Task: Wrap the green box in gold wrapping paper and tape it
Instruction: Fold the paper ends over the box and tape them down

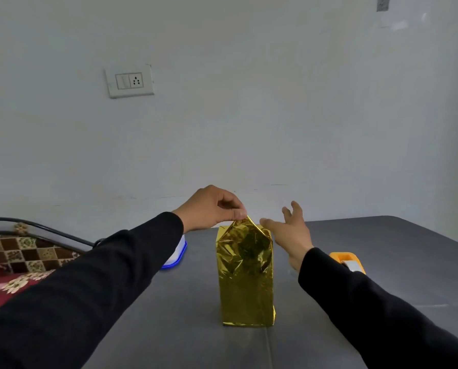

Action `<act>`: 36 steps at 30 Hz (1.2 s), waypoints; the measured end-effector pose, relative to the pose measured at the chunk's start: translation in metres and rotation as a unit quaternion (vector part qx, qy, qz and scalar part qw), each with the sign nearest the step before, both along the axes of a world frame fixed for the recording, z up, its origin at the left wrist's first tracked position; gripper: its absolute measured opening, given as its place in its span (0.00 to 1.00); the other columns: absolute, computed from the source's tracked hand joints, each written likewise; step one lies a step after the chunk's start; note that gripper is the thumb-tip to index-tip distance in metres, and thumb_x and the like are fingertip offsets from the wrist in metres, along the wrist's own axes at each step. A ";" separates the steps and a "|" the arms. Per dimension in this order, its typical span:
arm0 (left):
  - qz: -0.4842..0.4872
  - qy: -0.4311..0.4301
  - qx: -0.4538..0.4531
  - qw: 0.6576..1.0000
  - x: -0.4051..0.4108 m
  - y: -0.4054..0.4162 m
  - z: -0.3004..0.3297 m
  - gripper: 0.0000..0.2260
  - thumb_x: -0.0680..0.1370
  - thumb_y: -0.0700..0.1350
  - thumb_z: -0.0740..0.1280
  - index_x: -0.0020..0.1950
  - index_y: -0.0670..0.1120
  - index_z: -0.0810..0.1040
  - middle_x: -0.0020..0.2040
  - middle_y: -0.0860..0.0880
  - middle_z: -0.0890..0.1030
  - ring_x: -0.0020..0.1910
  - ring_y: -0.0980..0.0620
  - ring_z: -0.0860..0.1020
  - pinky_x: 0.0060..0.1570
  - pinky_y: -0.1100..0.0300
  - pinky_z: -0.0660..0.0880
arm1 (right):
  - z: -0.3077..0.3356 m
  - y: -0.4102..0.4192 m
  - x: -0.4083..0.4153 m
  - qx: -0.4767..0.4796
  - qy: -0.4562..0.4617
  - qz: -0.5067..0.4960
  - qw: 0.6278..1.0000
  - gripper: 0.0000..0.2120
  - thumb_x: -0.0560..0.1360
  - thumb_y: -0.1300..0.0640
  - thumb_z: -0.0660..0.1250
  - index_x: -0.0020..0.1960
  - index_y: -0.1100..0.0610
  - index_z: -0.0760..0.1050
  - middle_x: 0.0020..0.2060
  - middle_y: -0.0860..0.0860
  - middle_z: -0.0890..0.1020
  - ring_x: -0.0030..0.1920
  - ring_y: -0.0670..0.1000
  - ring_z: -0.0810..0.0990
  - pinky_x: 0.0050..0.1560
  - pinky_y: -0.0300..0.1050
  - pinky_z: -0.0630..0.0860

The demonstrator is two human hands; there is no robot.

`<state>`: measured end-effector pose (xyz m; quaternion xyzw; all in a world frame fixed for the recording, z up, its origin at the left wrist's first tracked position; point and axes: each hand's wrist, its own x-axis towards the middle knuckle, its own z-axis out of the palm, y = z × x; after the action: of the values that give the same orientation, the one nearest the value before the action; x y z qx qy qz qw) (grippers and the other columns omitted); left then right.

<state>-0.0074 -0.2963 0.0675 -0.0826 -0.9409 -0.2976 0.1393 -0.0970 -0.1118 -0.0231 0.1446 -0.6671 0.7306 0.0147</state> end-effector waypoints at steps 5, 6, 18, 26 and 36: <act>-0.003 0.015 0.017 1.000 -0.016 -0.003 -0.004 0.07 0.77 0.48 0.75 0.52 0.48 0.87 0.47 0.56 0.87 0.46 0.64 0.82 0.49 0.69 0.76 | -0.006 -0.006 -0.011 0.001 -0.034 0.006 0.999 0.52 0.75 0.57 0.77 0.83 0.46 0.43 0.81 0.49 0.61 0.77 0.55 0.67 0.71 0.51 0.69; -0.004 0.016 0.024 1.000 -0.019 -0.003 -0.005 0.06 0.77 0.47 0.75 0.52 0.47 0.87 0.47 0.55 0.87 0.46 0.64 0.83 0.49 0.69 0.76 | -0.007 -0.006 -0.012 -0.002 -0.039 0.009 0.999 0.52 0.74 0.57 0.77 0.83 0.45 0.43 0.81 0.49 0.61 0.77 0.55 0.67 0.72 0.52 0.70; 0.024 -0.035 0.257 0.965 -0.045 -0.003 -0.038 0.09 0.75 0.42 0.76 0.55 0.41 0.87 0.53 0.45 0.87 0.44 0.56 0.83 0.37 0.66 0.80 | -0.014 -0.001 -0.025 -0.029 -0.066 0.054 0.996 0.50 0.75 0.59 0.76 0.83 0.42 0.46 0.81 0.50 0.60 0.76 0.55 0.68 0.74 0.59 0.70; 0.062 -0.014 0.280 0.958 -0.043 -0.009 -0.060 0.08 0.73 0.44 0.79 0.50 0.43 0.88 0.46 0.47 0.88 0.48 0.48 0.86 0.48 0.57 0.82 | -0.003 0.006 -0.004 0.000 -0.044 0.127 0.991 0.56 0.69 0.46 0.81 0.83 0.41 0.44 0.82 0.44 0.58 0.61 0.49 0.82 0.73 0.59 0.69; 0.058 0.094 0.290 0.951 -0.028 -0.005 -0.053 0.08 0.72 0.48 0.79 0.49 0.49 0.89 0.49 0.57 0.87 0.53 0.60 0.83 0.55 0.64 0.79 | 0.004 0.000 0.002 -0.080 0.021 0.111 0.990 0.55 0.69 0.61 0.81 0.82 0.40 0.50 0.80 0.43 0.63 0.75 0.49 0.69 0.73 0.56 0.70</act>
<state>-0.0350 -0.3017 0.0146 -0.0121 -0.7996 -0.5400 0.2623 -0.0952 -0.1123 -0.0194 0.2310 -0.5863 0.7754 -0.0411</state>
